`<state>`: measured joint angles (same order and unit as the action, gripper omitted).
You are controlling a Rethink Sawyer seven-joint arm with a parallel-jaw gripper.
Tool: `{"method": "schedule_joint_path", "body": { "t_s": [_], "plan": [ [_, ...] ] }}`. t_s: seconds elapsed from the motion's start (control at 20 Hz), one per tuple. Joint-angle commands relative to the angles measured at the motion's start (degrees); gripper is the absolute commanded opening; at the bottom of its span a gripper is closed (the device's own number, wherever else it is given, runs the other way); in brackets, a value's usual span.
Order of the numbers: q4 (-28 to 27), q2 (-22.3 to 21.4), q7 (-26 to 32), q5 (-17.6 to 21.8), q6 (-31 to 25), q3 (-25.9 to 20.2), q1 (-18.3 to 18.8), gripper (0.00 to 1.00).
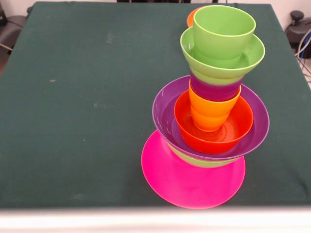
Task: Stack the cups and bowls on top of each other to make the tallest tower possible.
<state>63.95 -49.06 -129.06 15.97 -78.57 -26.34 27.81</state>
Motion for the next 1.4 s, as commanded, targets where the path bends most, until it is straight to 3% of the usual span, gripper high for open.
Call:
{"method": "schedule_joint_path", "body": {
  "t_s": [0.05, 0.55, 1.4],
  "plan": [
    [-13.52, 7.08, 6.56, 4.55, -11.74, -2.65, -4.06, 0.0],
    [-26.41, 12.67, 5.38, 7.0, -18.03, -2.13, -8.81, 0.0],
    [-36.52, 16.77, 5.8, 8.37, -22.09, -0.75, -12.14, 0.0]
  ]
}}
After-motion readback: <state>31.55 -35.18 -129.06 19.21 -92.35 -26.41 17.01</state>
